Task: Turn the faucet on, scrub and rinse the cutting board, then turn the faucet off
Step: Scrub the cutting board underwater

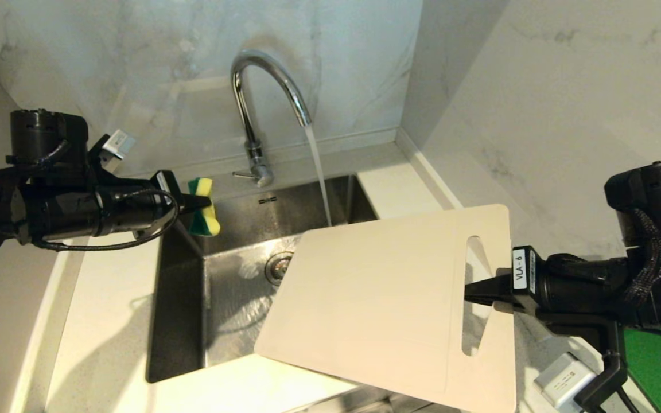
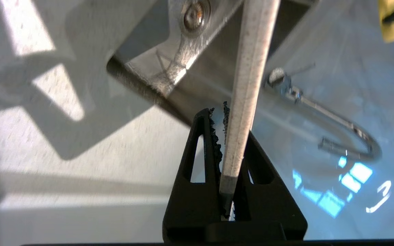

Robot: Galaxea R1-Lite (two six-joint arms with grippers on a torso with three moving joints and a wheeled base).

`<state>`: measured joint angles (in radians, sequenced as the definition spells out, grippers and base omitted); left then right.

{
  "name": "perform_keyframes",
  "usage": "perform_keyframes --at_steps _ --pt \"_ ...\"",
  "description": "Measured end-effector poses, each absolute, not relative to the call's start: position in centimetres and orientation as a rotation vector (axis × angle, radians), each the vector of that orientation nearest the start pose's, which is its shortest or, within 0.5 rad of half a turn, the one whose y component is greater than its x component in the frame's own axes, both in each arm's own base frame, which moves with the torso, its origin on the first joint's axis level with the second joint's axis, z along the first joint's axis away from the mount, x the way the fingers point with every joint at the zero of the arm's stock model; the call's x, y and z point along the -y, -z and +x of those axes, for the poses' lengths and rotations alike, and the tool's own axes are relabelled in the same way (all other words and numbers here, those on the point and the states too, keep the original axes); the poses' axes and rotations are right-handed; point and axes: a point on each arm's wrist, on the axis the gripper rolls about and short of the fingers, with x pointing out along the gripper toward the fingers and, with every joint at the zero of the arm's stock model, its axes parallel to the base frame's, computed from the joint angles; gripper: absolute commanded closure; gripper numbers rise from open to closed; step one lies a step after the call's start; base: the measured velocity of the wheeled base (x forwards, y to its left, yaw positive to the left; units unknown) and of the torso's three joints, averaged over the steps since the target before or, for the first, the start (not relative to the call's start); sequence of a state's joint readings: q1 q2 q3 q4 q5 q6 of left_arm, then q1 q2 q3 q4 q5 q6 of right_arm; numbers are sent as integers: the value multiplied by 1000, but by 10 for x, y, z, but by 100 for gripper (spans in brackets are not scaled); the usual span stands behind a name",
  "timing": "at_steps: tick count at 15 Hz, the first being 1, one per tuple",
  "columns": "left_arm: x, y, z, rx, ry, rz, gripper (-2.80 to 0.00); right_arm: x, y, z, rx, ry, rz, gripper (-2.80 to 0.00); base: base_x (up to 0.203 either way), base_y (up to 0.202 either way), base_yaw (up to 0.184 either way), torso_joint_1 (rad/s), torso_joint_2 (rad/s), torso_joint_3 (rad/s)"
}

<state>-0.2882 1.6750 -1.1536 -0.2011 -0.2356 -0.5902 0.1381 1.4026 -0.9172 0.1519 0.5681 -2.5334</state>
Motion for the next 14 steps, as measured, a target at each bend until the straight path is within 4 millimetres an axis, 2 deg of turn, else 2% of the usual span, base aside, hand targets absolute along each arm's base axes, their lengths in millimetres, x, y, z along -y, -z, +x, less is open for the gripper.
perform_keyframes --at_steps 4,8,14 --pt "102 -242 299 -485 426 -556 0 -37 -234 206 563 -975 -2171 0 0 0 0 0 0 0" --pt "104 -240 300 -488 429 -555 0 -35 -241 208 565 -940 -2184 0 0 0 0 0 0 0" --pt "100 -243 300 -475 420 -558 0 -38 -249 242 580 -928 -2209 0 0 0 0 0 0 0"
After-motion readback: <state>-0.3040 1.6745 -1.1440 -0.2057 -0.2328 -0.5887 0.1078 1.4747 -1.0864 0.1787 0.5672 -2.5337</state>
